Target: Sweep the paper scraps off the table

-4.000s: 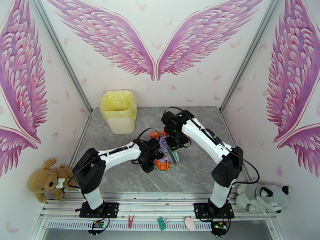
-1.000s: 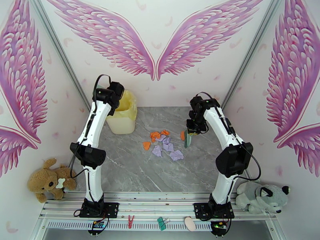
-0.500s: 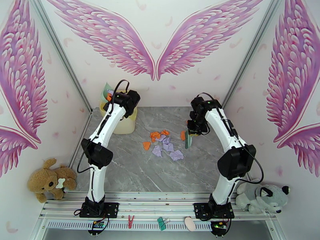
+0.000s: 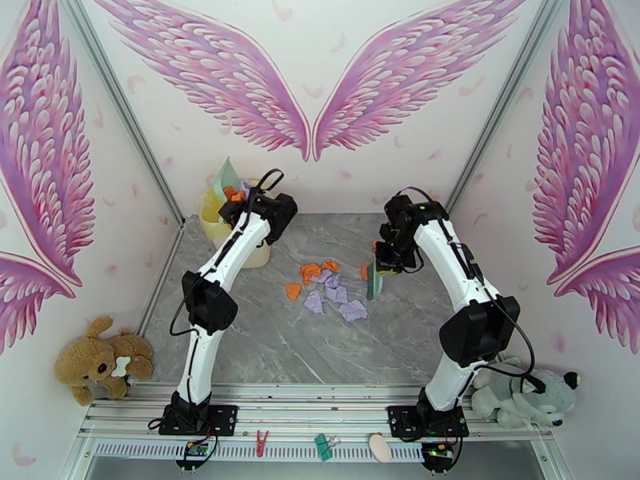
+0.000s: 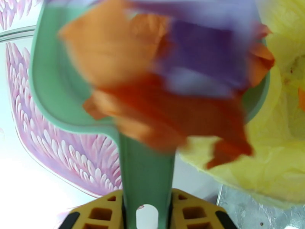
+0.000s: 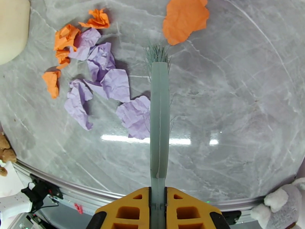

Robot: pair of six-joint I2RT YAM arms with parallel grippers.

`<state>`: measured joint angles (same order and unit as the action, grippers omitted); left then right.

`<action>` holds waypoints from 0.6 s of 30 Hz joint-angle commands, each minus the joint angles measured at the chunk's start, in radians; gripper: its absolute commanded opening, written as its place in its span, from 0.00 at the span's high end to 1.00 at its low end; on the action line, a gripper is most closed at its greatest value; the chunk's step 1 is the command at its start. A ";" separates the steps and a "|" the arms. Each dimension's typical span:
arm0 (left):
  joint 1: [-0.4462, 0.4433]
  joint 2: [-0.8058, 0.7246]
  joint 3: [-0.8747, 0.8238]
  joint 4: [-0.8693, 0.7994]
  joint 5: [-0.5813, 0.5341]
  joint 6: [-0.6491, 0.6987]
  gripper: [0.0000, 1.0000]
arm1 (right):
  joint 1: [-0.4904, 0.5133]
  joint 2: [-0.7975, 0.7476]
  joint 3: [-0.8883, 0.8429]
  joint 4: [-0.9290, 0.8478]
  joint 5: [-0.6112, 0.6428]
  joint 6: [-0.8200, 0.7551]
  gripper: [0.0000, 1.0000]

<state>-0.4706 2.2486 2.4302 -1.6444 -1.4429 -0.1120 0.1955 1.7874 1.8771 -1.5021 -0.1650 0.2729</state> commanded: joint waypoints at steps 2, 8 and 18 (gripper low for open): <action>0.055 0.004 0.009 -0.047 -0.076 0.024 1.00 | 0.002 -0.038 -0.010 0.001 -0.046 0.014 1.00; 0.063 0.014 -0.016 -0.061 -0.050 0.010 1.00 | 0.001 -0.023 0.000 -0.003 -0.060 0.014 1.00; 0.033 -0.043 -0.166 0.055 -0.045 0.108 1.00 | 0.002 -0.003 0.003 0.012 -0.054 0.025 1.00</action>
<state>-0.4351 2.2482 2.2940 -1.6180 -1.4658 -0.0322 0.1955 1.7870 1.8771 -1.5017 -0.2104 0.2779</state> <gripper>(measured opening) 0.283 0.129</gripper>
